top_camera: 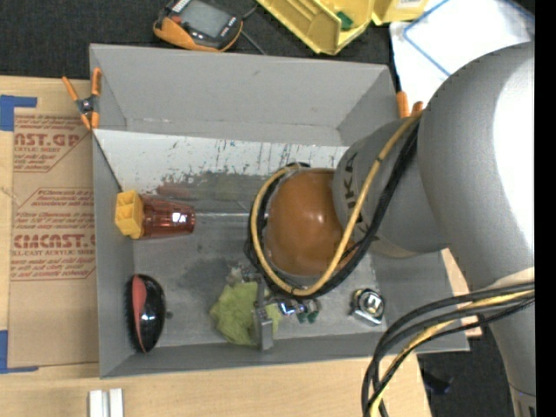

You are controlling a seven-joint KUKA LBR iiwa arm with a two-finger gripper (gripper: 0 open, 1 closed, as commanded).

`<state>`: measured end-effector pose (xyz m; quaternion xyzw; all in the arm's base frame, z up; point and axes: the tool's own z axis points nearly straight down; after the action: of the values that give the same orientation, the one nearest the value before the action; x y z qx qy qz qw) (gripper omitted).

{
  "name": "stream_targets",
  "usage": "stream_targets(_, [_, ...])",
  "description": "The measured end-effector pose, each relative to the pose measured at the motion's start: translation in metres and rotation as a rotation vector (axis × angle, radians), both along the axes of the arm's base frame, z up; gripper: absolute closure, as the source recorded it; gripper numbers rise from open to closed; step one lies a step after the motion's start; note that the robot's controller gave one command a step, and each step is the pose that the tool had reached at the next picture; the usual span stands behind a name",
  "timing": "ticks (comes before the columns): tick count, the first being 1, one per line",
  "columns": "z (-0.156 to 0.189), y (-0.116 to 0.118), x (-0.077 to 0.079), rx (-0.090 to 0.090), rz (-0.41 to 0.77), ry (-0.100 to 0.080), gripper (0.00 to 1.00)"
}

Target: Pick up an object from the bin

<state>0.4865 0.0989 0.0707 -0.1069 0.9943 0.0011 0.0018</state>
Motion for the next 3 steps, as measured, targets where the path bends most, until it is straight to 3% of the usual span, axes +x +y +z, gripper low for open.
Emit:
stream_targets(1, [0.085,0.003,-0.003,-0.001,0.07,-0.007,0.0])
stream_targets(2, [0.029,0.037,-0.004,-0.001,0.298,0.009,0.0])
stream_targets(3, [0.001,0.015,-0.001,-0.003,0.557,-0.021,0.0])
